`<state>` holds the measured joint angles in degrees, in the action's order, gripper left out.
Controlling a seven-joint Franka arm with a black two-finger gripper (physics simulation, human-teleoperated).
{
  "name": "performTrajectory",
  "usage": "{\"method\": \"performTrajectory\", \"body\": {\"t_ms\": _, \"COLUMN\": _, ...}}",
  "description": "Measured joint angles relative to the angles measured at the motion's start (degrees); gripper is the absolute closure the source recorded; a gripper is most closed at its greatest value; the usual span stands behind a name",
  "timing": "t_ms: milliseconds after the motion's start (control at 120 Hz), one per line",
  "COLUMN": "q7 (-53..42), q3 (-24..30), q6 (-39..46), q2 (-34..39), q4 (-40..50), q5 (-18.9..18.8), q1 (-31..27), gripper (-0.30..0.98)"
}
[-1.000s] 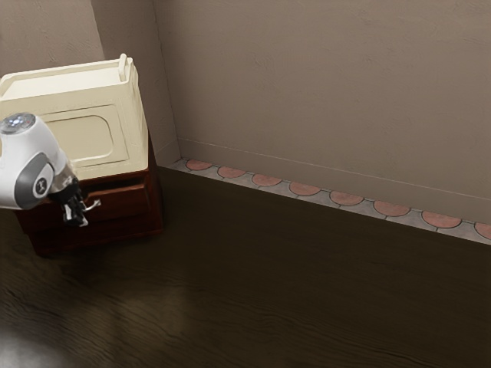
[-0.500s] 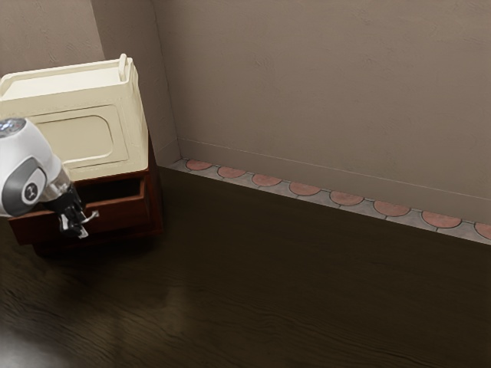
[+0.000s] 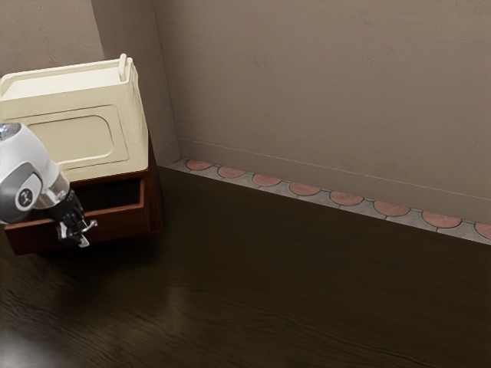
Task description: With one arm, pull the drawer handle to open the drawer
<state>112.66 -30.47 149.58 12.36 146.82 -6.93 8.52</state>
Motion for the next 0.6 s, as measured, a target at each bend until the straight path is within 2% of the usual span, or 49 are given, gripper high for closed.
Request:
{"method": "performTrajectory", "body": {"t_ms": 350, "q7": -0.15, "q3": -0.08, "q6": -0.78, "q2": 5.15, "q4": 3.77, "q5": -2.98, "q1": 0.34, "gripper": 0.46}}
{"method": "performTrajectory", "body": {"t_ms": 600, "q7": -0.49, "q3": -0.12, "q6": -1.11, "q2": 5.83, "q4": 4.59, "q5": -3.98, "q1": 0.13, "gripper": 0.47}}
